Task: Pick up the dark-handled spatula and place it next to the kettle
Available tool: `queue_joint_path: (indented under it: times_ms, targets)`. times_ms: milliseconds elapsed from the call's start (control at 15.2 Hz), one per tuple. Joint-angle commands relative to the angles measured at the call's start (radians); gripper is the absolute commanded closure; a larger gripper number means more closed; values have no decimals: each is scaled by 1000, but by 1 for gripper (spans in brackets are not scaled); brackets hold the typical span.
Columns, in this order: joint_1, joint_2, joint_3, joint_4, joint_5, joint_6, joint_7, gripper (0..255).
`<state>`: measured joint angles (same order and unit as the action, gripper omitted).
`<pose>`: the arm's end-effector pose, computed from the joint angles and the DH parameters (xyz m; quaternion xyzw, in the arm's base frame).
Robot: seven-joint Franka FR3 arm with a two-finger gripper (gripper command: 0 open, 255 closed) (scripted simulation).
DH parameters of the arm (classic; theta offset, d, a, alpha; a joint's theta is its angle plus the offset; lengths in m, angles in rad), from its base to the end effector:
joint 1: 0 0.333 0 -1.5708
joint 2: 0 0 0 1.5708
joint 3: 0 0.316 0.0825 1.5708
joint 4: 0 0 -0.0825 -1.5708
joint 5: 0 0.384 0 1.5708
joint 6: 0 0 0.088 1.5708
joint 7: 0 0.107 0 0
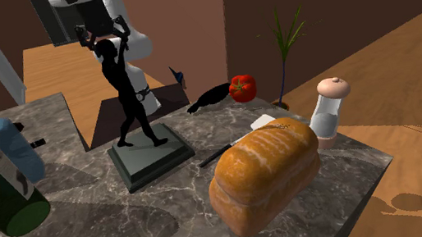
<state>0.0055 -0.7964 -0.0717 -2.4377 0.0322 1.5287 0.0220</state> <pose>0.2957 -0.0209 0.5516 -0.9970 0.0320 0.0564 0.0423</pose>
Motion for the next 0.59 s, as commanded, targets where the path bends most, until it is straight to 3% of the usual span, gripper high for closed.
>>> queue_joint_path:
  times_ms: [0, 528]
  targets:
    - [0, 0, 0, 0, 0, 0, 0, 0]
    - [3, 82, 222, -37, 147, 175, 371, 0]
